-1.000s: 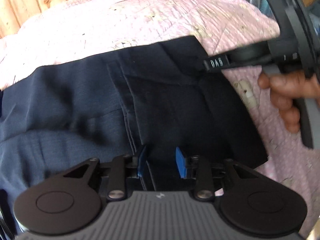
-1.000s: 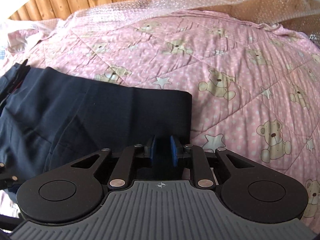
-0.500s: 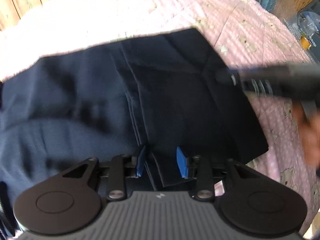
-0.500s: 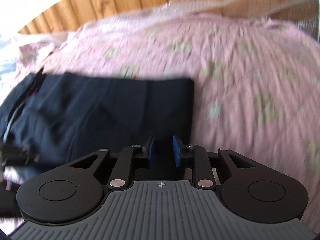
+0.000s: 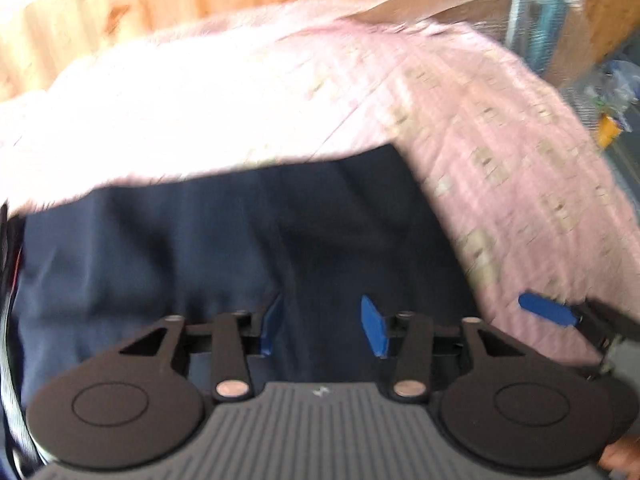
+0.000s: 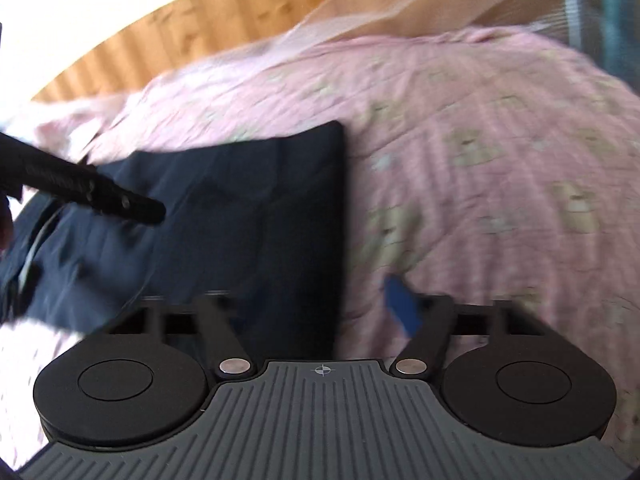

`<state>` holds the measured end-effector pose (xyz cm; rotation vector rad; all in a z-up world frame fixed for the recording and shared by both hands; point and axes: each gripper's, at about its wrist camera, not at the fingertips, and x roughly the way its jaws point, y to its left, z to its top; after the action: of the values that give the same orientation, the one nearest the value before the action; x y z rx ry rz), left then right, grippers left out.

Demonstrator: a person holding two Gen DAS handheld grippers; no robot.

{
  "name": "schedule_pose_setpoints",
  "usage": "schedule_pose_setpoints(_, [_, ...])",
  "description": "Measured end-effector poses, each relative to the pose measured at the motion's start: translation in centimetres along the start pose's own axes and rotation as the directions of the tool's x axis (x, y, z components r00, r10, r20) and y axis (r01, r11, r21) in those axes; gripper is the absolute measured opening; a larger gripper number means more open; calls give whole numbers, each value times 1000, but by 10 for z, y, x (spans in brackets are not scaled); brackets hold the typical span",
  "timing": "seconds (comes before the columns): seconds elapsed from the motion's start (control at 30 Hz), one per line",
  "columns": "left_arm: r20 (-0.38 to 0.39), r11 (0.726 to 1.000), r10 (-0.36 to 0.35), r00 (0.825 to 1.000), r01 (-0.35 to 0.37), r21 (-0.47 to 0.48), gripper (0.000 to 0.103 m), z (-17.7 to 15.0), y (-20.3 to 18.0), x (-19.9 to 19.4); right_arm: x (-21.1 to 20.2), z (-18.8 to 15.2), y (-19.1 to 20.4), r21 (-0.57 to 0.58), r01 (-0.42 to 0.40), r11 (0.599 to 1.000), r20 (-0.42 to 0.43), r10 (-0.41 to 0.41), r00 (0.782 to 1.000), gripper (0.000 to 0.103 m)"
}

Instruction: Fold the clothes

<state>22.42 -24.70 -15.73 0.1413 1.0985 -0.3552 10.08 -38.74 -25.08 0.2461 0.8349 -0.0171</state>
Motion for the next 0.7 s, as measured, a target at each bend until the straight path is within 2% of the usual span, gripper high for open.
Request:
schedule_pose_setpoints(0.07, [-9,999,-44,999,44,18,57,18,-14,11,8,-3,0,-1,-20,1000,-46,20,999,34])
schedule_pose_setpoints(0.1, [-19,997,-69,997,69,25,59,25,-22,19,12,-5,4,-19,-32,999,-69,31,997,9])
schedule_pose_setpoints(0.13, [-28,996,-76,997,77,48,60,31,-29,27,10,-7,12,-67,-11,998,-53,7,999,5])
schedule_pose_setpoints(0.23, [-53,986,-75,996,82,143,62,42,-50,51,-9,-5,32,-149,27,988,20,-24,1000,2])
schedule_pose_setpoints(0.33, [-95,976,-68,993,86,203,60,37,-60,69,-27,-3,55,-216,44,975,97,-23,995,2])
schedule_pose_setpoints(0.4, [-112,970,-47,993,72,230,35,31,-58,77,-32,-3,68,-250,38,968,124,-6,992,2])
schedule_pose_setpoints(0.43, [-117,970,-46,992,72,232,14,29,-53,78,-32,-2,75,-265,33,964,134,3,991,2])
schedule_pose_setpoints(0.5, [-84,976,-57,995,73,205,12,26,-36,69,-31,-2,85,-283,30,959,155,14,988,2])
schedule_pose_setpoints(0.53, [-56,983,-76,996,84,163,11,26,-19,56,-32,0,90,-292,22,956,169,29,985,2])
schedule_pose_setpoints(0.63, [22,992,-125,992,125,12,11,20,39,15,-44,9,109,-318,-30,948,225,107,968,2])
schedule_pose_setpoints(0.7, [48,988,-127,991,131,-87,11,10,86,-6,-51,17,125,-339,-111,934,233,198,952,5])
